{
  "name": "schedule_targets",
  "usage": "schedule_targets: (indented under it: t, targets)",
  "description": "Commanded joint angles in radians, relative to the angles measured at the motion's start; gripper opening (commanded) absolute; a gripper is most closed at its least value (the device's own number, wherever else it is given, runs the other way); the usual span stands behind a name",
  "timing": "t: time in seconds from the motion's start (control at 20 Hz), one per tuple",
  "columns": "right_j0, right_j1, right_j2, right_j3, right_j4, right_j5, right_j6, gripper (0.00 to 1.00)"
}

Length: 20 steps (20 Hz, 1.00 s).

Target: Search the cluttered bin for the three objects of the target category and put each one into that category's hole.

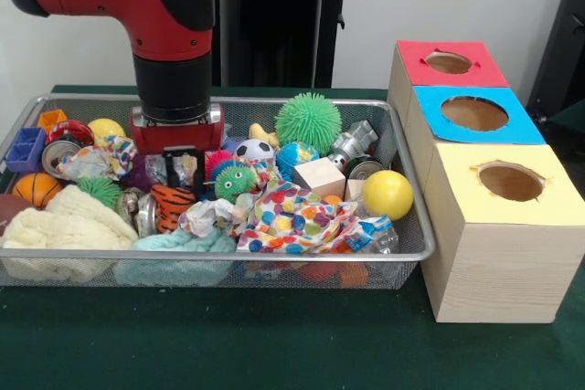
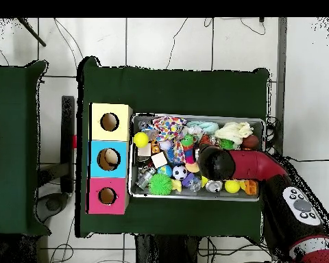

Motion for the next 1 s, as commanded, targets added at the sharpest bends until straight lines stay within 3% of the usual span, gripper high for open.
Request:
schedule_targets:
  t: [0.05, 0.5, 0.7, 1.0]
  targets:
    - [-0.036, 0.046, 0.112, -0.042, 0.023, -0.028, -0.017, 0.00]
    - [-0.041, 0.048, 0.128, -0.044, 0.007, -0.052, -0.005, 0.00]
    - [-0.031, 0.008, 0.111, -0.017, 0.022, -0.035, 0.028, 0.00]
    - [0.017, -0.203, 0.061, 0.096, 0.105, 0.109, 0.085, 0.00]
